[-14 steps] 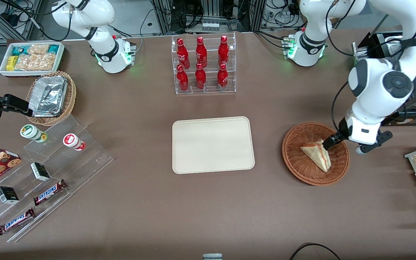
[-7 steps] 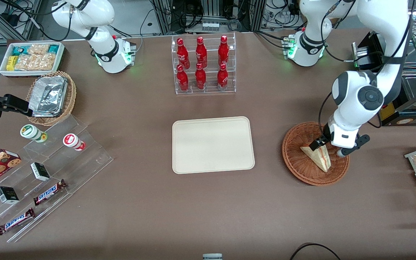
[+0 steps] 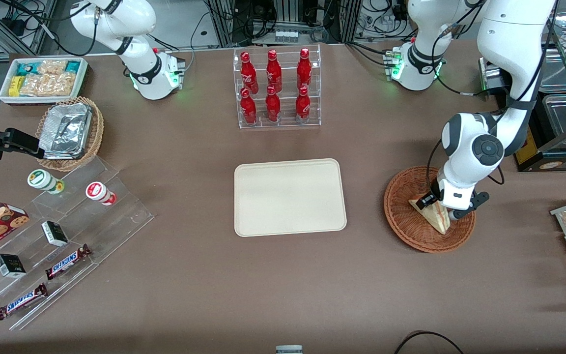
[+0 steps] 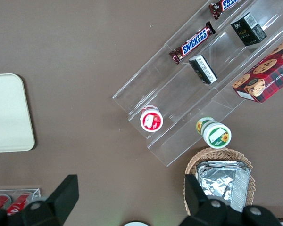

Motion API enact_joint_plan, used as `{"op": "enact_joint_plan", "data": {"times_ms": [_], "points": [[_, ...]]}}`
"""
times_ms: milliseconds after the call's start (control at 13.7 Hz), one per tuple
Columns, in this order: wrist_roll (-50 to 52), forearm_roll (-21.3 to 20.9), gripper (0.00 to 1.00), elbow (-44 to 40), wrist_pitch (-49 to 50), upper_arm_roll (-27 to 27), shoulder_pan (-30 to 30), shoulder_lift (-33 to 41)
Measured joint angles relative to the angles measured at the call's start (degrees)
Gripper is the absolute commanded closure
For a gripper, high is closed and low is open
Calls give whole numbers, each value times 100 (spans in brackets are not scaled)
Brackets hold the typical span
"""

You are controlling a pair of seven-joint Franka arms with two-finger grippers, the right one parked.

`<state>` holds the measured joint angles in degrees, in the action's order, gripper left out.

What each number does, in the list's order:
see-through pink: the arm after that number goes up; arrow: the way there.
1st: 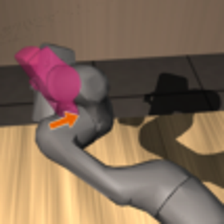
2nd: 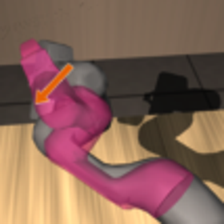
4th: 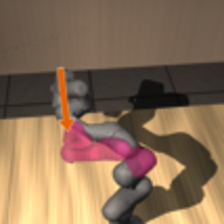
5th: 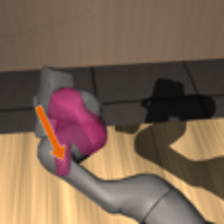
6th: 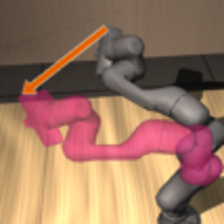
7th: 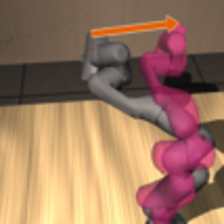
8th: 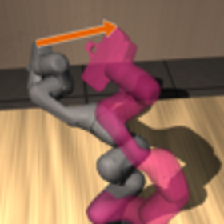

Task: Place sandwich from basket to tray
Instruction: 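Close the left gripper on the wrapped sandwich and lift it, then carry the sandwich with the left gripper over the cream tray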

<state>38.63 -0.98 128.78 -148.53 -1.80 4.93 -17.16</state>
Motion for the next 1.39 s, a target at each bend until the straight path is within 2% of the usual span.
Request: {"op": "enact_joint_plan", "data": {"times_ms": [146, 365, 583, 729, 1021, 1385], "points": [[0, -1, 100, -120, 240, 0, 1, 111], [0, -3, 100, -703, 1763, -41, 95, 639], [94, -4, 100, -1675, 3273, -73, 708, 1104], [274, -3, 100, -2220, 3604, -99, 1317, 1067], [460, -2, 100, -2995, 3581, -132, 2454, 318], [794, -4, 100, -4319, 3482, -128, 3285, -1242]]}}
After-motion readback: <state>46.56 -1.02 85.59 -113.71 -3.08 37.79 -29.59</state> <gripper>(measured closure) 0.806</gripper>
